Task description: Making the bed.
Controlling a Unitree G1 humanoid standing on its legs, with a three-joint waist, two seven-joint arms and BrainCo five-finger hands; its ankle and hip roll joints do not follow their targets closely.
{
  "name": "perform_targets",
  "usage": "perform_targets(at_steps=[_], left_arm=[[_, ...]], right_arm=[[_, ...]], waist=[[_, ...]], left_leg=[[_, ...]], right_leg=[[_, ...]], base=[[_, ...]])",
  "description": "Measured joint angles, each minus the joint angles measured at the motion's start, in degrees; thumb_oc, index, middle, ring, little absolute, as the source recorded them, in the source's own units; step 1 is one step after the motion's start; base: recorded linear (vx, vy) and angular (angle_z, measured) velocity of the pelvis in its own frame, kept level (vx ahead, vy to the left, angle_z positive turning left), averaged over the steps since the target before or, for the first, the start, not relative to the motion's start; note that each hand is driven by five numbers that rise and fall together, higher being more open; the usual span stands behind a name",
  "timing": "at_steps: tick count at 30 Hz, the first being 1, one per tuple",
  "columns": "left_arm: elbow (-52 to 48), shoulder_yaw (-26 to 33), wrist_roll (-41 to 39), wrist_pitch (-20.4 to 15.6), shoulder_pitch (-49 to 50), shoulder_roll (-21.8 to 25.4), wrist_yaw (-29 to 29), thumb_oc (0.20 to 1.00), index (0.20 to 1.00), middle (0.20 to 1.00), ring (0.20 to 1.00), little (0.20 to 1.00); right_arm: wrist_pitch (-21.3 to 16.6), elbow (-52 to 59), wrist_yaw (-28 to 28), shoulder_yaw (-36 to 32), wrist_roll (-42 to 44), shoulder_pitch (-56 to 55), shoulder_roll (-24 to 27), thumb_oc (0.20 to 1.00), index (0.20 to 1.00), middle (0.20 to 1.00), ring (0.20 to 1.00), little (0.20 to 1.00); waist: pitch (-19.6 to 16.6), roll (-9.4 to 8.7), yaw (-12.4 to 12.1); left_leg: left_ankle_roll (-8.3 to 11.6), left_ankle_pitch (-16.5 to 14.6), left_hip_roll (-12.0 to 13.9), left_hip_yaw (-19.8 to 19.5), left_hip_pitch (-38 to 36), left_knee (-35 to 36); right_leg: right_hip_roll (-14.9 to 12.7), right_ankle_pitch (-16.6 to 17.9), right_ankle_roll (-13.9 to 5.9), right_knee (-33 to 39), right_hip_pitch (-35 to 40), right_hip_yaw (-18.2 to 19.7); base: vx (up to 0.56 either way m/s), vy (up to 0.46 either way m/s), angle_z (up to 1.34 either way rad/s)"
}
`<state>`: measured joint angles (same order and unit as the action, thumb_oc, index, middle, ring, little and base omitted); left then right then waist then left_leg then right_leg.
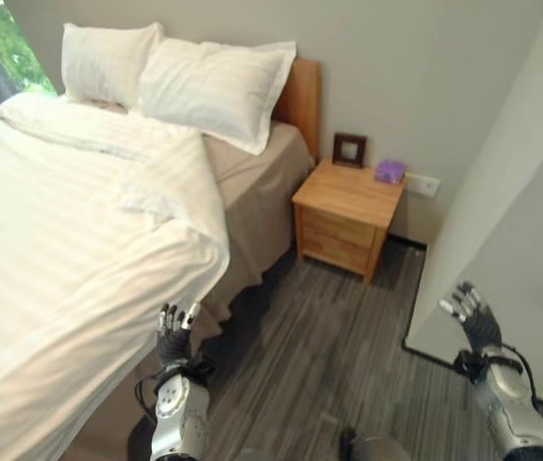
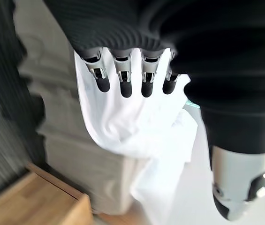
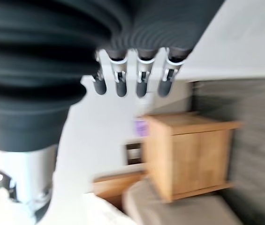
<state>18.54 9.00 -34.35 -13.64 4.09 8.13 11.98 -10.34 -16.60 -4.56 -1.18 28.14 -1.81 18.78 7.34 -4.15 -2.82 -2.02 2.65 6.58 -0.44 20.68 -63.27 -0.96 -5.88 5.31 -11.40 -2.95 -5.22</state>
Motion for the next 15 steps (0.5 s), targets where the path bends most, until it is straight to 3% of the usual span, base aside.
perform_targets(at_steps=[1,2,3,4,5,6,7,8,9,10,11,12,13,14,15], left_arm=[[-0.31,0.11,-0.53,0.0,1.0,0.87,-0.18,1.0,1.0,1.0,1.0,1.0],[0.69,0.5,-0.65,0.04,2.24,2.13,-1.13,1.0,1.0,1.0,1.0,1.0],[1.45,0.95,-0.88,0.02,3.04,2.37,-1.14,1.0,1.0,1.0,1.0,1.0],[1.59,1.14,-0.9,0.06,5.33,3.04,-1.42,1.0,1.0,1.0,1.0,1.0],[2.06,1.96,-0.99,0.07,6.75,3.27,-1.53,1.0,1.0,1.0,1.0,1.0],[2.27,2.17,-1.02,0.09,7.44,3.25,-1.52,1.0,1.0,1.0,1.0,1.0],[2.36,2.68,-1.03,0.09,8.01,2.6,-1.63,1.0,1.0,1.0,1.0,1.0],[2.24,2.74,-1.08,0.08,8.55,1.71,-1.65,1.0,1.0,1.0,1.0,1.0],[1.03,1.69,-1.09,0.09,9.37,1.34,-1.76,1.0,1.0,1.0,1.0,1.0],[0.07,1.0,-1.03,0.06,8.41,2.13,-1.87,1.0,1.0,1.0,1.0,1.0],[0.26,-0.65,-1.0,0.0,5.96,1.52,-1.84,1.0,1.0,1.0,1.0,1.0],[0.38,-2.08,-1.0,0.04,4.95,1.26,-1.97,1.0,1.0,1.0,1.0,1.0],[0.28,0.44,-1.22,0.01,4.26,-0.51,-2.01,1.0,1.0,1.0,1.0,1.0],[0.65,0.61,-1.46,-0.31,3.26,-1.24,-1.33,1.0,1.0,1.0,1.0,1.0],[1.75,-2.82,-1.22,0.06,1.84,0.66,-1.33,1.0,1.0,1.0,1.0,1.0]], right_arm=[[0.08,0.77,0.08,0.53,-0.02,-0.26,-0.41,1.0,1.0,1.0,1.0,1.0],[-0.07,4.78,0.21,1.43,-0.01,-2.46,-0.79,1.0,1.0,1.0,1.0,1.0],[-0.19,6.16,0.95,2.82,-0.02,-2.61,-0.12,1.0,1.0,1.0,1.0,1.0],[-0.22,7.27,2.28,6.03,-0.05,-1.03,1.19,1.0,1.0,1.0,1.0,1.0],[0.01,7.02,3.97,9.84,-0.18,1.8,1.56,1.0,1.0,1.0,1.0,1.0],[0.19,6.7,4.6,11.41,-0.21,3.13,1.05,1.0,1.0,1.0,1.0,1.0],[0.5,6.93,5.1,13.77,-0.78,4.39,1.02,1.0,1.0,1.0,1.0,1.0],[0.84,7.2,6.17,16.87,-1.18,5.1,1.53,1.0,1.0,1.0,1.0,1.0],[1.4,7.18,7.11,17.9,-1.23,5.28,1.76,1.0,1.0,1.0,1.0,1.0],[2.4,4.62,7.58,19.03,-1.22,6.95,-1.7,1.0,1.0,1.0,1.0,1.0],[2.93,4.36,8.17,20.2,-1.25,6.89,-2.06,1.0,1.0,1.0,1.0,1.0],[2.93,4.6,8.98,21.23,-1.26,7.2,-1.93,1.0,1.0,1.0,1.0,1.0],[2.86,5.44,9.89,21.34,-1.26,6.94,-2.74,1.0,1.0,1.0,1.0,1.0],[2.84,5.76,9.89,21.11,-1.26,5.95,-3.15,1.0,1.0,1.0,1.0,1.0],[3.3,7.17,10.04,20.58,-1.29,2.71,-2.16,1.0,1.0,1.0,1.0,1.0]], waist=[[1.02,-1.07,-1.0],[2.13,-2.55,-2.53],[2.24,-2.2,-3.09],[1.21,-1.72,-3.39],[0.62,-2.34,-4.31],[0.42,-2.63,-5.05],[0.39,-2.35,-5.57],[-0.49,-0.67,-5.58],[-1.74,3.54,-5.99],[-1.31,3.03,-6.8],[-1.36,2.52,-6.22],[-1.55,2.22,-5.71],[-1.17,1.39,-5.07],[-0.37,1.61,-3.43],[0.31,2.96,0.43]], left_leg=[[0.58,-0.34,-0.06,4.49,5.77,1.02],[1.8,-1.19,1.12,14.6,9.26,13.47],[1.64,-1.22,0.81,20.17,10.06,22.07],[2.07,-1.85,-0.58,27.42,8.69,36.99],[1.58,-2.05,-5.83,28.53,5.7,48.97],[1.13,-1.77,-9.14,27.82,3.59,52.06],[0.68,-2.04,-11.26,29.71,0.04,54.02],[-1.39,-2.18,-12.11,31.55,-5.15,55.49],[-9.12,-3.43,-10.36,29.3,-11.1,59.82],[-13.48,1.96,-10.61,25.25,-15.78,63.11],[-12.79,0.17,-10.74,21.8,-17.03,62.58],[-12.34,0.42,-11.29,20.81,-19.01,63.99],[-10.42,-1.09,-11.77,17.22,-21.17,63.51],[-9.74,-1.52,-11.14,14.59,-21.19,62.3],[-9.33,-1.69,-9.78,7.18,-21.25,61.42]], right_leg=[[0.45,0.11,0.7,3.82,4.95,-2.58],[1.2,-0.32,1.01,9.77,11.45,-7.89],[2.15,-1.33,0.81,11.75,14.14,-10.29],[3.84,-3.01,-0.7,13.05,15.44,-12.14],[4.7,-3.67,-2.13,14.34,17.21,-13.11],[4.43,-4.18,-2.97,14.33,17.92,-13.22],[4.61,-4.45,-3.52,14.02,19.1,-14.04],[6.63,-4.85,-4.18,12.01,19.7,-14.75],[9.78,-6.15,-6.35,7.35,19.9,-14.75],[7.43,-11.36,-13.02,-8.02,16.39,-15.98],[3.34,-12.04,-16.14,-24.76,9.73,-18.11],[-3.36,-10.67,-17.02,-37.87,3.04,-19.55],[-9.45,-9.46,-18.46,-43.57,-6.15,-13.3],[-9.43,-8.57,-17.22,-45.8,-9.1,-10.56],[-9.54,-7.09,-15.12,-40.91,-10.64,-8.15]], base=[[0.76,-0.342,0.75],[0.54,-0.148,1.16],[0.52,-0.086,1.25],[0.47,-0.051,1.02],[0.49,-0.06,0.71],[0.38,-0.039,0.51],[0.27,0.073,0.45],[0.32,0.163,0.47],[0.37,0.204,0.47],[0.24,0.147,0.8],[0.14,0.114,1.0],[0.14,0.021,1.21],[0.19,-0.046,0.97],[0.19,-0.192,2.05],[0.21,-0.285,2.19]])
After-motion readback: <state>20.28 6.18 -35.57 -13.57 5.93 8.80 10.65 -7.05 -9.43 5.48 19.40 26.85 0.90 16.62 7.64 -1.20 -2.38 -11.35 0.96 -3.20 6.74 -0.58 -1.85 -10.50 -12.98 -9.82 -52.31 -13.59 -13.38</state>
